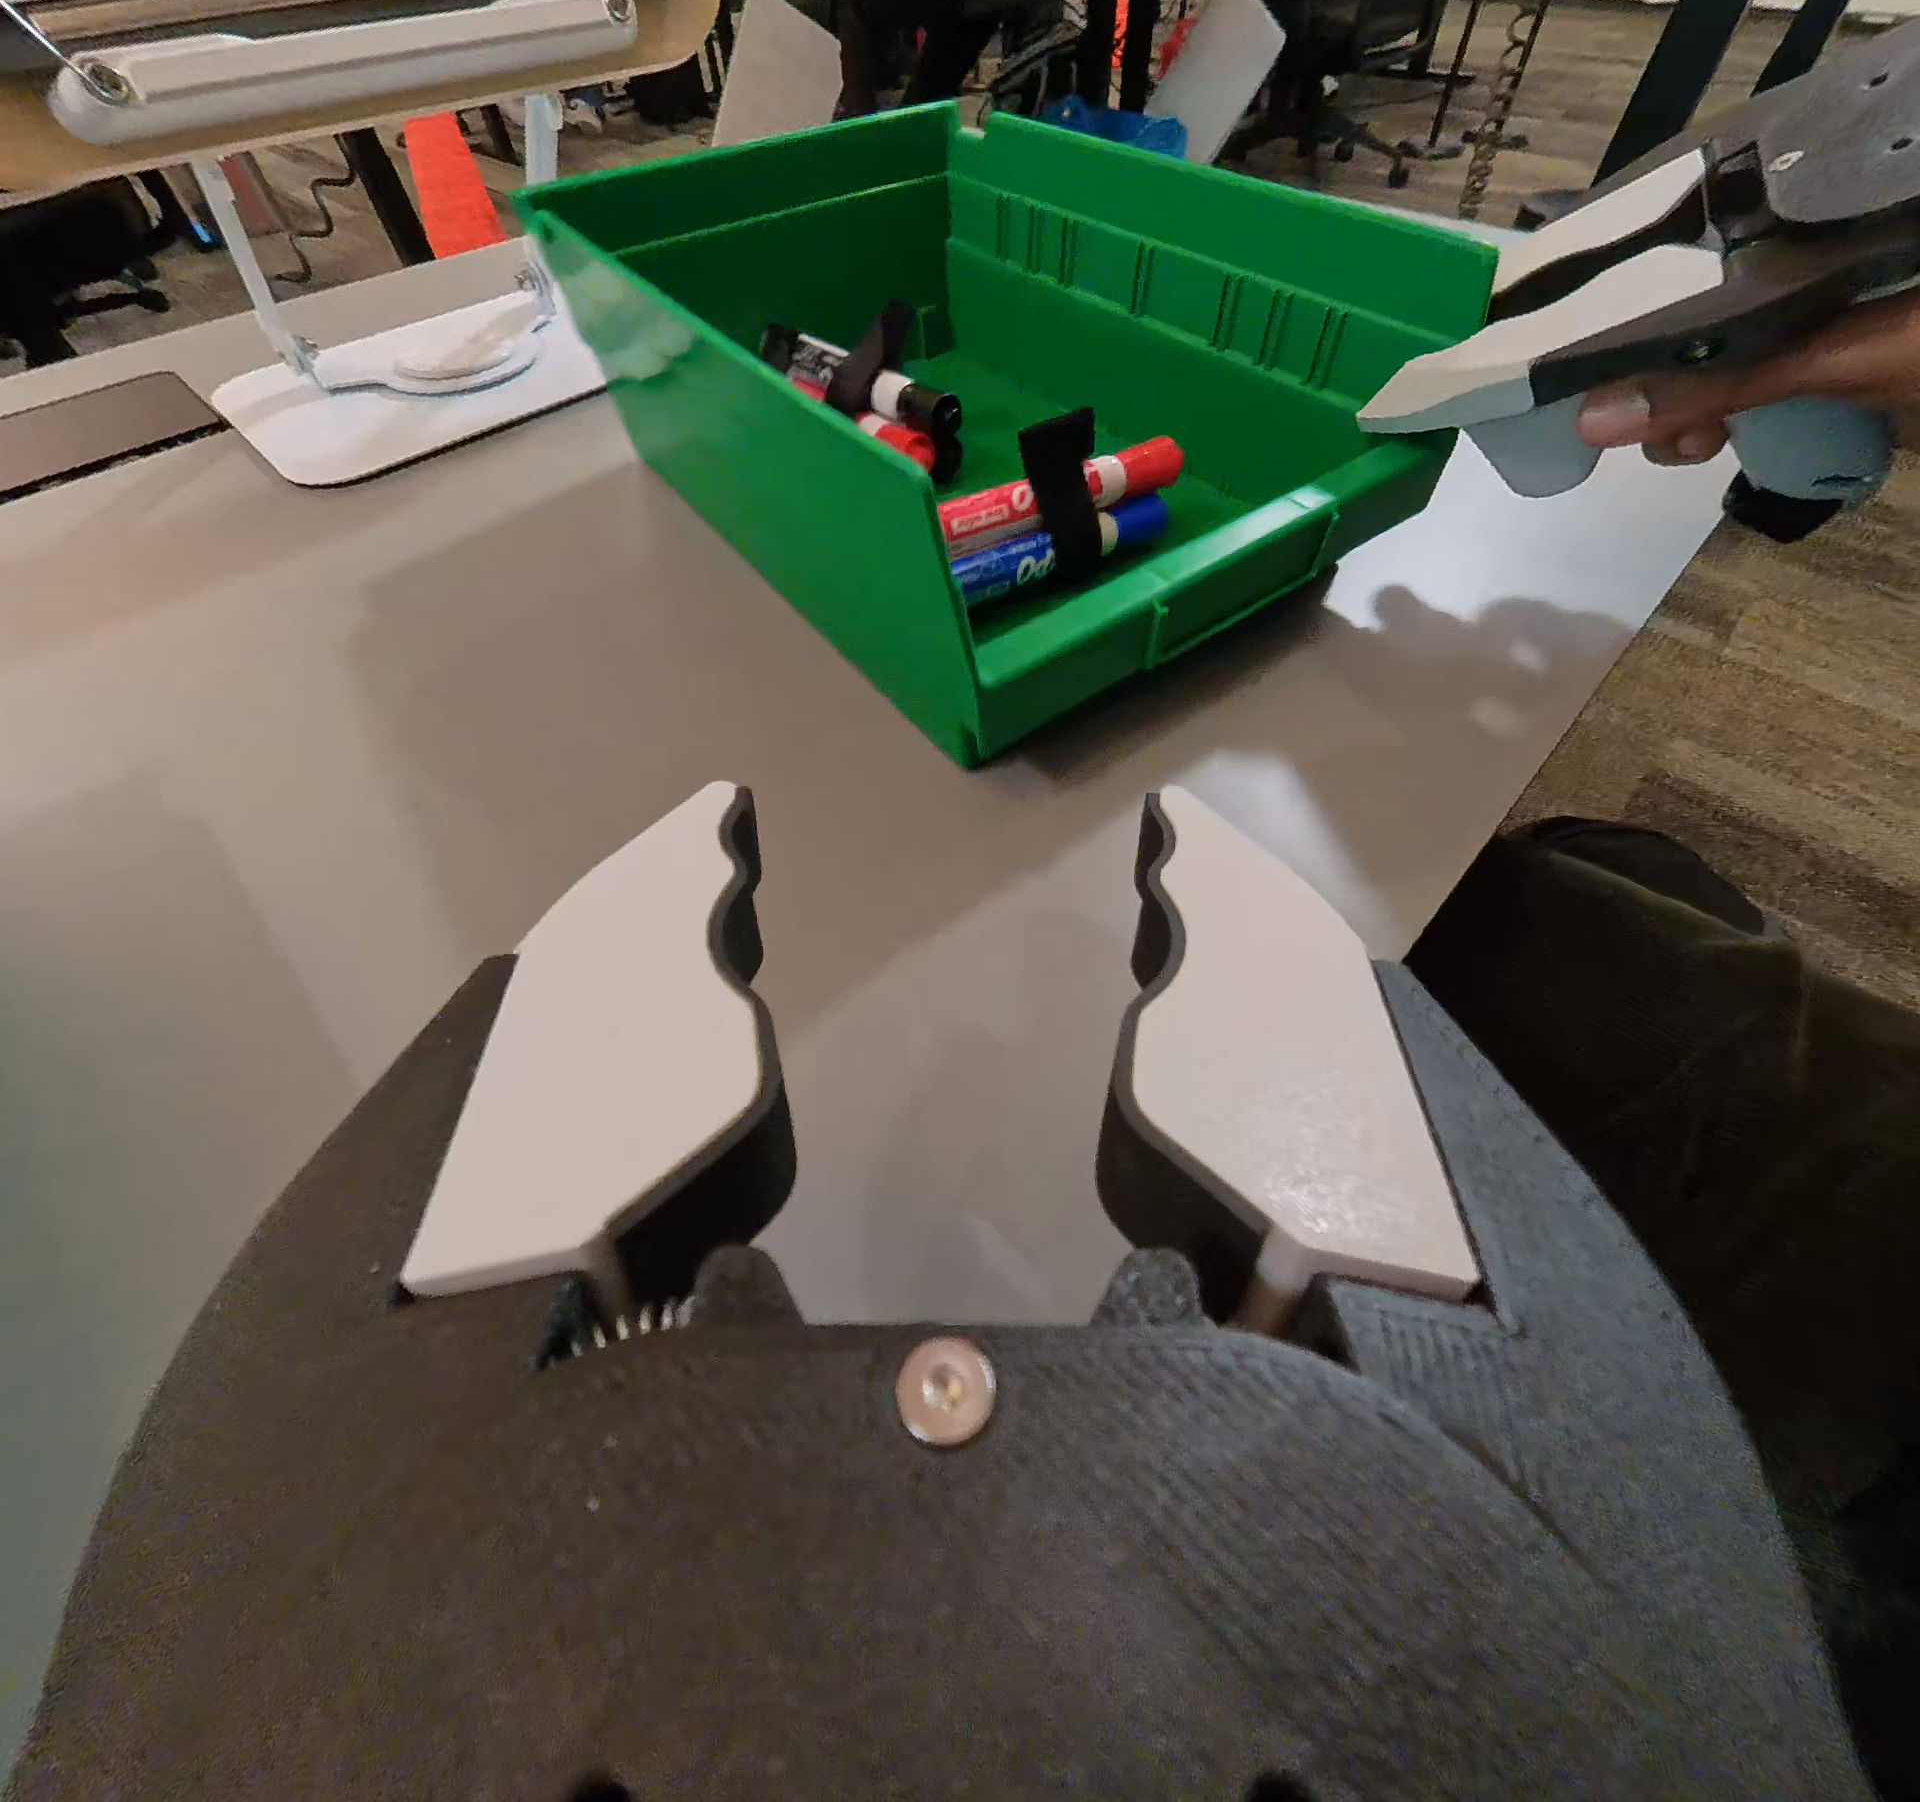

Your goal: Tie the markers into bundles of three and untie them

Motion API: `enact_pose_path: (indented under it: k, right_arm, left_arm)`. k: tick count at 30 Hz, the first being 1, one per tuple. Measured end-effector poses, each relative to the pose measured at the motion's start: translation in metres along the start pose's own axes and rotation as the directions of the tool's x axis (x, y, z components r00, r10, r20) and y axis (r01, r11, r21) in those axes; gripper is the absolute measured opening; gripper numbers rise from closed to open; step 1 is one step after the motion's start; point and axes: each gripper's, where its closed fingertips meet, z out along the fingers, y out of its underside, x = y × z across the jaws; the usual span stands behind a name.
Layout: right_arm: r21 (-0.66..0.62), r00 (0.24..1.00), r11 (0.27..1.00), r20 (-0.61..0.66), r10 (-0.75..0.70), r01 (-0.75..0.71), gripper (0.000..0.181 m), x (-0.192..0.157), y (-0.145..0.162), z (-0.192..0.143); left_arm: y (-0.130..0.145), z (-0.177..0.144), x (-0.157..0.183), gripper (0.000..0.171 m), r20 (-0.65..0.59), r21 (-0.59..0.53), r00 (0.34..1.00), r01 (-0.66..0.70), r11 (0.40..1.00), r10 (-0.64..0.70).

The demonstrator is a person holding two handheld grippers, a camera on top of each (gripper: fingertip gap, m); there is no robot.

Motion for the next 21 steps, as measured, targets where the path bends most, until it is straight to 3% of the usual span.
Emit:
enact_pose_path:
  k: [5, 10, 13, 15, 18, 21]
  right_arm:
    - [0.064, 0.992, 0.997, 0.124, 0.029, -0.037, 0.015, -0.034, -0.015, 0.006]
    - [0.196, 0.993, 0.980, 0.119, 0.009, -0.032, 0.018, -0.034, -0.035, -0.009]
    - [0.298, 0.987, 0.948, 0.138, 0.077, -0.115, 0.024, -0.030, -0.051, -0.024]
    - [0.309, 0.974, 0.932, 0.179, 0.138, -0.188, 0.033, -0.032, -0.053, -0.027]
    - [0.265, 0.962, 0.936, 0.201, 0.183, -0.233, 0.047, -0.036, -0.049, -0.021]
    - [0.240, 0.971, 0.948, 0.167, 0.172, -0.209, 0.050, -0.034, -0.047, -0.010]
  left_arm:
    - [0.010, 0.001, -0.025, 0.073, 0.087, -0.046, 0.993, -0.075, 0.996, 0.079]
    - [-0.002, -0.010, -0.038, 0.073, 0.133, 0.040, 0.991, 0.018, 0.999, -0.023]
    - [-0.012, -0.027, -0.055, 0.073, 0.251, 0.099, 0.967, 0.022, 0.995, -0.047]
    - [-0.019, -0.045, -0.076, 0.074, 0.397, 0.130, 0.917, -0.005, 0.992, -0.047]
    - [-0.014, -0.079, -0.116, 0.079, 0.643, 0.094, 0.765, -0.030, 0.995, -0.038]
    - [0.008, -0.100, -0.146, 0.083, 0.739, 0.027, 0.673, 0.035, 0.999, -0.044]
